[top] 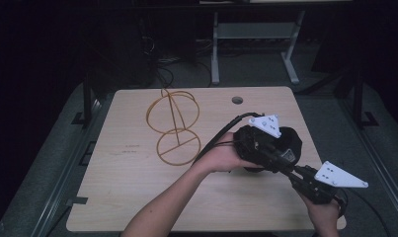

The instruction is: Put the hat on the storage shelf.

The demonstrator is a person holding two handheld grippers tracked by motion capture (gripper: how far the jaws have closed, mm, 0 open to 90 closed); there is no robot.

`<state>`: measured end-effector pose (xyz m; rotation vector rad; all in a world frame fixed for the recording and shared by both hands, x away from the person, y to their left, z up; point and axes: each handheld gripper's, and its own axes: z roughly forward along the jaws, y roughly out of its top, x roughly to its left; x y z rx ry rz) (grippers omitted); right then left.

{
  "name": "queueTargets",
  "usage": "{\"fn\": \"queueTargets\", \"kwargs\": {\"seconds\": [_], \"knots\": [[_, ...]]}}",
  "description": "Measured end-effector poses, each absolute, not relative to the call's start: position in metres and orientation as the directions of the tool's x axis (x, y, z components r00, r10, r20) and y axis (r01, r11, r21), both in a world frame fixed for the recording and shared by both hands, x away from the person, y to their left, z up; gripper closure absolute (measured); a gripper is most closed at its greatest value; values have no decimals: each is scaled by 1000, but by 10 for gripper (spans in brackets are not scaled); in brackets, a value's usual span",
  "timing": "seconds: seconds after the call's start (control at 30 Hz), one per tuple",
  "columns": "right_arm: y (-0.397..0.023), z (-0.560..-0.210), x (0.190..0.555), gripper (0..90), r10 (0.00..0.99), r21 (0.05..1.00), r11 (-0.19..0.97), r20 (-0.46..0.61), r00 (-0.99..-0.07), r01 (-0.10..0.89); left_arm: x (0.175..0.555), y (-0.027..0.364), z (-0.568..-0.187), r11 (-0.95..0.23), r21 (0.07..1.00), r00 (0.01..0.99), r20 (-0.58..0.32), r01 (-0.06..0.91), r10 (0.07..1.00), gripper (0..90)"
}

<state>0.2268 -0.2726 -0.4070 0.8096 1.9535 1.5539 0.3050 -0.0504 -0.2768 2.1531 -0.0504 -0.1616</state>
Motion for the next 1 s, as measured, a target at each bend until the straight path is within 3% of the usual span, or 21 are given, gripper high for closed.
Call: {"fn": "queueTargets", "kwargs": {"seconds": [0.17,0.43,0.67,1.0], "knots": [[-271,-405,227,842,708,972,169,-4,-706,165,309,-41,-277,-551,833,995,-82,39,-53,790],[-276,-399,231,848,697,954,177,51,-715,241,309,-25,-276,-585,811,999,1,19,34,597],[-284,-399,236,849,688,950,147,102,-718,276,304,3,-277,-593,805,995,36,24,89,496],[-295,-390,239,848,679,936,174,112,-725,307,301,39,-293,-607,793,987,53,52,154,457]]}}
